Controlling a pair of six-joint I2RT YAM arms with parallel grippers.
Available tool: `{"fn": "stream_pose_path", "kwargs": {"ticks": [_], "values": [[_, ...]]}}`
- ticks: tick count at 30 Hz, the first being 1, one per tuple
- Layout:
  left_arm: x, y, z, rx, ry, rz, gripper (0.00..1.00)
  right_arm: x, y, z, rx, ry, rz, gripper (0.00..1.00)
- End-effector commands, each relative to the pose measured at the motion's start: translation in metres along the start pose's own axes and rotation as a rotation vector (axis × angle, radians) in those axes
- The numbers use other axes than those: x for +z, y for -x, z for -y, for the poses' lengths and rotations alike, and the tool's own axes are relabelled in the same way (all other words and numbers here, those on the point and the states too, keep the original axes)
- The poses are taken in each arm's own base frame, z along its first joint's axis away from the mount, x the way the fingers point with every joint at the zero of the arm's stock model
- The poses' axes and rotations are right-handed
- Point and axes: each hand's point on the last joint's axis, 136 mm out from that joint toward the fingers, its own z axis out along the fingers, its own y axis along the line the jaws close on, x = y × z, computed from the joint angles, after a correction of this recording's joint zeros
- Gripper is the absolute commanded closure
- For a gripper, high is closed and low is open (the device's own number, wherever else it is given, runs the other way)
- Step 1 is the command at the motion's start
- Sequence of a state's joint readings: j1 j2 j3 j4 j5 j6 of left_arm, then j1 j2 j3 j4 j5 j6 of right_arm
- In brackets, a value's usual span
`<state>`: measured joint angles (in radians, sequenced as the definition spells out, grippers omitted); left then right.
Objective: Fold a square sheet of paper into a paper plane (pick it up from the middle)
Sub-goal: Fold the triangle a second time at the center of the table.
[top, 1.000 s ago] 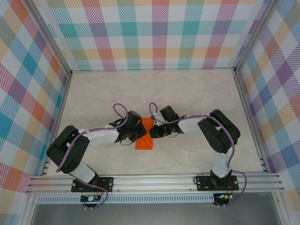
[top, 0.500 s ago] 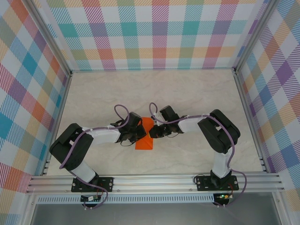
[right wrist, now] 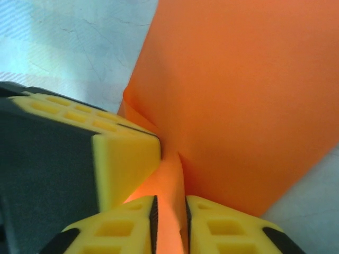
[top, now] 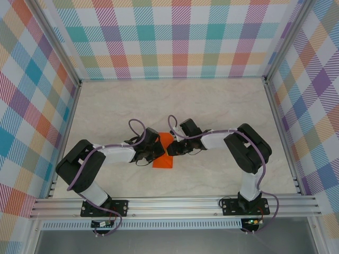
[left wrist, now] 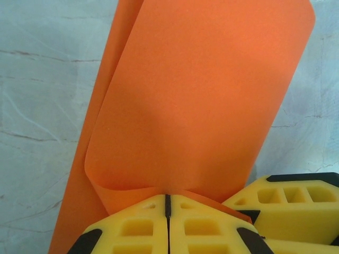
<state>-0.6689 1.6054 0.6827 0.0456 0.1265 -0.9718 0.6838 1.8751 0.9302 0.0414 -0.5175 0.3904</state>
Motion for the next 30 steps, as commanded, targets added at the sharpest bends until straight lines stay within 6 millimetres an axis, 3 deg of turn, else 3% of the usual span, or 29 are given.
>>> {"fn": "stream_pose_path", "kwargs": {"ticks": [1, 7, 11, 13, 17, 22, 30], "values": [[0.006, -0.013, -0.050, -0.004, 0.156, -0.025, 0.94, -0.016, 0.005, 0.009, 0.031, -0.101, 0.023, 0.75], [0.002, -0.012, -0.047, 0.003, 0.147, -0.020, 0.94, -0.048, 0.012, -0.006, 0.050, -0.151, 0.087, 0.63], [0.002, -0.011, -0.045, 0.006, 0.142, -0.017, 0.94, -0.054, 0.006, -0.033, 0.061, -0.014, 0.082, 0.69], [0.002, -0.011, -0.044, 0.007, 0.139, -0.017, 0.94, -0.050, 0.000, -0.044, 0.091, 0.053, 0.057, 0.80], [0.002, -0.011, -0.043, 0.006, 0.137, -0.018, 0.94, -0.037, -0.016, -0.037, 0.217, 0.040, -0.040, 0.92], [0.003, -0.011, -0.043, 0.007, 0.136, -0.019, 0.94, -0.025, -0.023, -0.051, 0.230, 0.086, -0.076, 0.92], [0.003, -0.011, -0.043, 0.008, 0.139, -0.020, 0.94, -0.002, -0.034, -0.042, 0.252, 0.024, -0.162, 0.92]]}}
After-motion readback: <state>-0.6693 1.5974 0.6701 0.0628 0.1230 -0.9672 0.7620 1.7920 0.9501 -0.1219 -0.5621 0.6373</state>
